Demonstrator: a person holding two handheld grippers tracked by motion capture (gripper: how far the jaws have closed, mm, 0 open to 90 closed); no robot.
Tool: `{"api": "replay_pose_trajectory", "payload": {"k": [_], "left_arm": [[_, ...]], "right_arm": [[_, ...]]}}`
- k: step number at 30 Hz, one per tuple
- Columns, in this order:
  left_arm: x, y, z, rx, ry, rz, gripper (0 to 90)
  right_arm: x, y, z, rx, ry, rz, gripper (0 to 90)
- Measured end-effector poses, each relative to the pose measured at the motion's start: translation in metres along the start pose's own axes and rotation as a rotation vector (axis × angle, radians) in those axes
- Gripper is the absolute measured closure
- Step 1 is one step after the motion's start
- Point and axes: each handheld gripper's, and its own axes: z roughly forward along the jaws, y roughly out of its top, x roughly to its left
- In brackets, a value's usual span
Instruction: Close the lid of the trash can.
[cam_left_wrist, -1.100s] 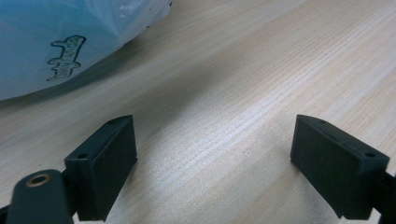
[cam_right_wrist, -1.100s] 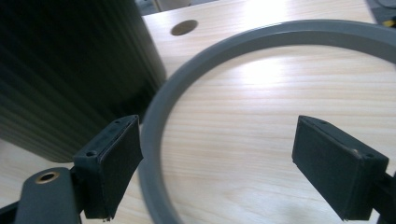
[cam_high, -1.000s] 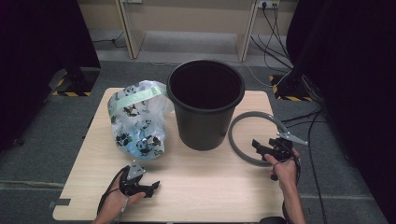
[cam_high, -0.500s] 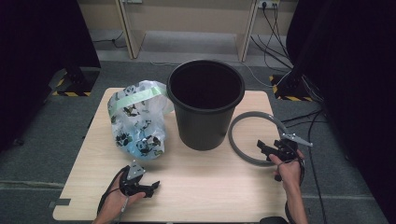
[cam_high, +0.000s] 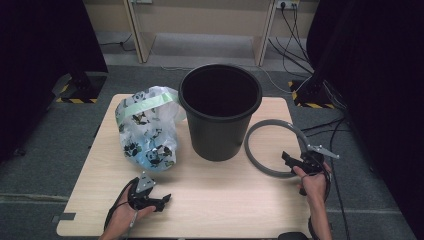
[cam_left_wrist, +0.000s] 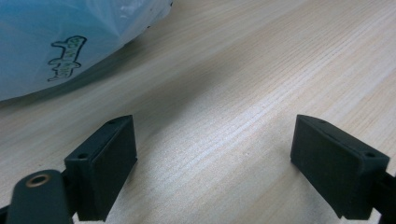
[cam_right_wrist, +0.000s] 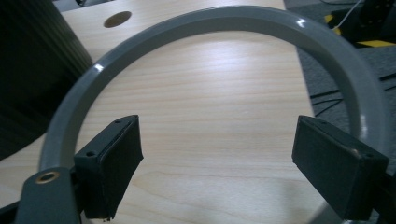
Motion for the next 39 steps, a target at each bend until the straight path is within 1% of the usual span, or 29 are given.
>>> {"api": "replay_pose_trajectory", "payload": {"k": [4, 7, 8, 9, 11, 12, 16, 20, 24, 25, 29, 31, 33, 39], "left_arm": [[0.000, 0.000, 0.000, 0.000, 0.000, 0.000, 13.5], [0.000, 0.000, 0.000, 0.000, 0.001, 0.000, 13.5], [0.000, 0.000, 0.000, 0.000, 0.001, 0.000, 13.5], [0.000, 0.000, 0.000, 0.001, 0.001, 0.000, 13.5], [0.000, 0.000, 0.000, 0.000, 0.002, -0.002, 13.5], [0.000, 0.000, 0.000, 0.000, 0.002, -0.003, 13.6], [0.000, 0.000, 0.000, 0.000, 0.003, -0.002, 13.5], [0.000, 0.000, 0.000, 0.001, 0.003, -0.003, 13.5], [0.000, 0.000, 0.000, 0.001, 0.002, -0.004, 13.5], [0.000, 0.000, 0.000, 0.001, 0.002, -0.004, 13.5], [0.000, 0.000, 0.000, 0.001, 0.004, -0.003, 13.5], [0.000, 0.000, 0.000, 0.001, 0.005, -0.004, 13.4], [0.000, 0.001, 0.000, 0.001, 0.007, -0.006, 13.4], [0.000, 0.001, 0.001, 0.000, 0.009, -0.007, 13.4]], "right_arm": [[-0.003, 0.000, 0.000, -0.001, -0.024, -0.009, 17.2], [-0.007, 0.000, -0.001, -0.006, -0.054, -0.026, 18.1], [-0.008, 0.000, -0.001, -0.001, -0.067, -0.022, 19.0], [-0.012, 0.000, -0.001, -0.005, -0.081, -0.036, 20.3], [-0.016, 0.000, -0.001, -0.002, -0.101, -0.025, 21.2], [-0.020, 0.000, 0.000, -0.003, -0.103, -0.031, 21.2], [-0.031, 0.002, 0.001, -0.008, -0.126, -0.004, 20.5], [-0.041, 0.005, 0.001, -0.011, -0.126, 0.016, 18.5], [-0.052, 0.007, 0.004, -0.010, -0.124, 0.066, 20.7], [-0.055, 0.007, 0.005, -0.008, -0.125, 0.080, 21.8], [-0.062, 0.006, 0.008, 0.011, -0.127, 0.090, 30.2], [-0.063, 0.005, 0.010, 0.027, -0.124, 0.085, 35.0], [-0.065, 0.004, 0.012, 0.044, -0.123, 0.071, 41.7], [-0.069, 0.005, 0.020, 0.072, -0.141, 0.069, 52.0]]}}
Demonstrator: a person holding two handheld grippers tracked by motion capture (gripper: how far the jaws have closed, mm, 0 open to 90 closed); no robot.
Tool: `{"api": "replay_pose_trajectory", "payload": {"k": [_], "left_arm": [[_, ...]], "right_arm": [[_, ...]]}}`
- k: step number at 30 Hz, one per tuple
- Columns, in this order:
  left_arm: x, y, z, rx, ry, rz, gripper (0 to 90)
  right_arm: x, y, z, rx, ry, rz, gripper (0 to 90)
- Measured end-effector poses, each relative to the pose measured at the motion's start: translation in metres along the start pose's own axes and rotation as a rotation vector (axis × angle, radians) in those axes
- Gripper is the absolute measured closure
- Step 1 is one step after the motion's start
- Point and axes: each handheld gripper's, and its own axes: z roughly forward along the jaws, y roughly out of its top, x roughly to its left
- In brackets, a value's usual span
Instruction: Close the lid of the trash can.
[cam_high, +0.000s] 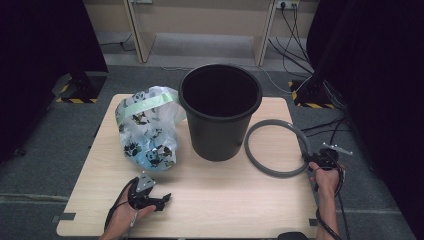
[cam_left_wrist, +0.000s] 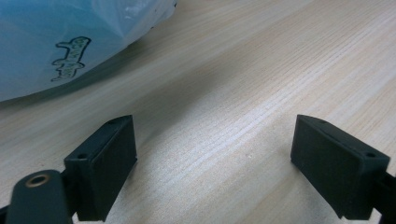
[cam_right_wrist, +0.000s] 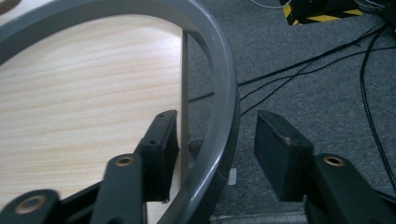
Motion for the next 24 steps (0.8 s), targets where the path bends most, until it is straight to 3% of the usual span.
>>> {"api": "replay_pose_trajectory", "payload": {"k": [4, 18, 19, 24], "left_arm": [[0.000, 0.000, 0.000, 0.000, 0.001, -0.001, 13.4], [0.000, 0.000, 0.000, 0.001, 0.001, -0.001, 13.4], [0.000, 0.000, 0.000, 0.001, 0.001, -0.001, 13.4], [0.000, 0.000, 0.000, 0.000, 0.001, -0.001, 13.4]], "right_arm": [[-0.001, 0.002, 0.005, 0.016, -0.032, -0.018, 55.3], [0.002, 0.015, 0.019, 0.101, -0.062, -0.033, 68.7], [0.003, 0.017, 0.019, 0.107, -0.068, -0.054, 69.7], [0.004, 0.018, 0.016, 0.091, -0.055, -0.058, 73.2]]}}
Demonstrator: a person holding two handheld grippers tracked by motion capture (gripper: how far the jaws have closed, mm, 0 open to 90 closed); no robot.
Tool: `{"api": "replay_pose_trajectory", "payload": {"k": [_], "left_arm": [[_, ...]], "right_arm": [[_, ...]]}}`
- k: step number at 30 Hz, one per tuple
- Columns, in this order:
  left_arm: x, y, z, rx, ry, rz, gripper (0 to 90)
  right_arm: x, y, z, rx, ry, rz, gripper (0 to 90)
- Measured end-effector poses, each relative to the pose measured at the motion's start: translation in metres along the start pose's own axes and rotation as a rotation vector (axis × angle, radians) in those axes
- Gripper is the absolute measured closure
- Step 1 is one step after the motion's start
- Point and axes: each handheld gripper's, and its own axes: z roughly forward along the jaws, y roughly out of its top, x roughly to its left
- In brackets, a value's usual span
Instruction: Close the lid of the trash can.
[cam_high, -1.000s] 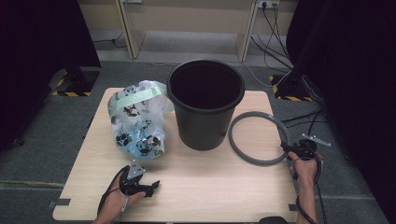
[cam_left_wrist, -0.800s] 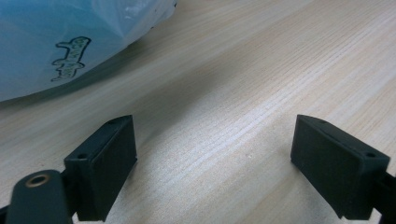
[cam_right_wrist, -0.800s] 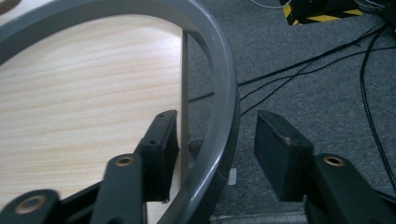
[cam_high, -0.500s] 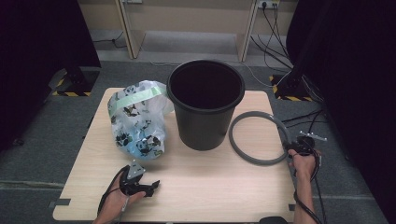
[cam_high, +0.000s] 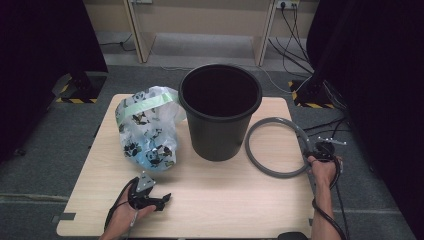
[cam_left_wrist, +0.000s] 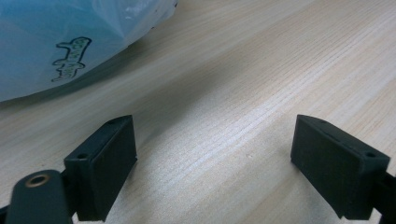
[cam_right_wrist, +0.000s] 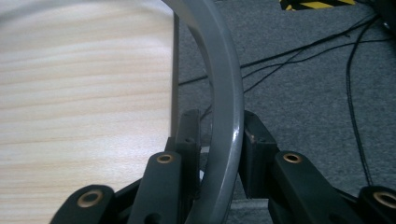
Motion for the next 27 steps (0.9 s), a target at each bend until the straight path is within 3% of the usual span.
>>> {"api": "replay_pose_trajectory", "payload": {"k": [4, 6, 13, 21, 27], "left_arm": [[0.000, 0.000, 0.000, 0.000, 0.000, -0.002, 13.4], [0.000, 0.000, 0.000, 0.000, 0.000, -0.002, 13.4], [0.000, 0.000, 0.000, 0.000, -0.001, -0.001, 13.4], [0.000, 0.000, 0.000, 0.000, -0.001, -0.002, 13.4], [0.000, 0.000, 0.000, 0.000, -0.001, -0.002, 13.4]], "right_arm": [[-0.002, 0.002, -0.008, -0.034, 0.030, 0.029, 77.8], [-0.003, 0.005, -0.012, -0.036, 0.034, -0.009, 78.1], [-0.007, 0.018, -0.031, -0.091, 0.057, -0.008, 78.2], [-0.010, 0.036, -0.056, -0.162, 0.172, 0.034, 78.2], [-0.011, 0.058, -0.083, -0.187, 0.225, 0.012, 78.2]]}}
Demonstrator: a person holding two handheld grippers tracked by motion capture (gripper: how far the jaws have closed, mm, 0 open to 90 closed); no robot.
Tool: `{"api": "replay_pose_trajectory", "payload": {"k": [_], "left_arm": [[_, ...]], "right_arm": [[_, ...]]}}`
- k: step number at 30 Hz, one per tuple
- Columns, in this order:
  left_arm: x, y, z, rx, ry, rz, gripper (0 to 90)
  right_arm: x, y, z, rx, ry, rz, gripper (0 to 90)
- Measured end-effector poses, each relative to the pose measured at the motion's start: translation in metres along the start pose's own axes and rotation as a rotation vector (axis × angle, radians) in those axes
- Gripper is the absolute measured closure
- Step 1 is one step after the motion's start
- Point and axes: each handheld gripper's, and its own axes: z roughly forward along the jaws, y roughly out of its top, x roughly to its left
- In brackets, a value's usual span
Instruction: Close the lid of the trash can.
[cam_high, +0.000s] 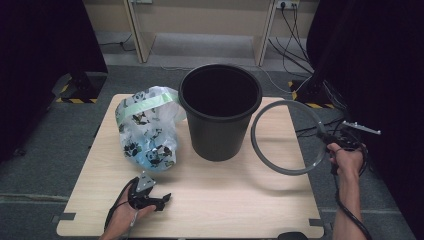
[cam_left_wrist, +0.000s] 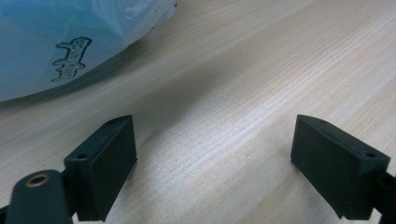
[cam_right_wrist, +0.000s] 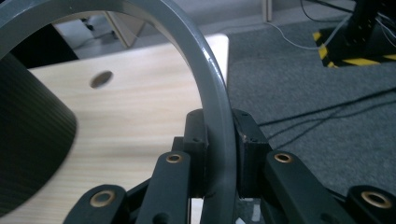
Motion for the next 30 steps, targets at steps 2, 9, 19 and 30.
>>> {"api": "replay_pose_trajectory", "payload": {"k": [2, 9, 19, 30], "left_arm": [[0.000, 0.000, 0.000, 0.000, 0.000, 0.000, 13.4], [0.000, 0.000, 0.000, 0.000, 0.000, 0.000, 13.4], [0.000, 0.000, 0.000, 0.000, 0.001, -0.001, 13.3], [0.000, 0.000, 0.000, 0.000, 0.001, -0.001, 13.4]], "right_arm": [[0.001, 0.010, -0.007, -0.012, 0.016, -0.013, 78.2], [0.009, 0.042, -0.028, -0.038, 0.057, -0.036, 78.1], [0.011, 0.082, -0.060, -0.096, 0.076, -0.053, 78.2], [0.043, 0.126, -0.075, -0.176, 0.159, -0.068, 78.1]]}}
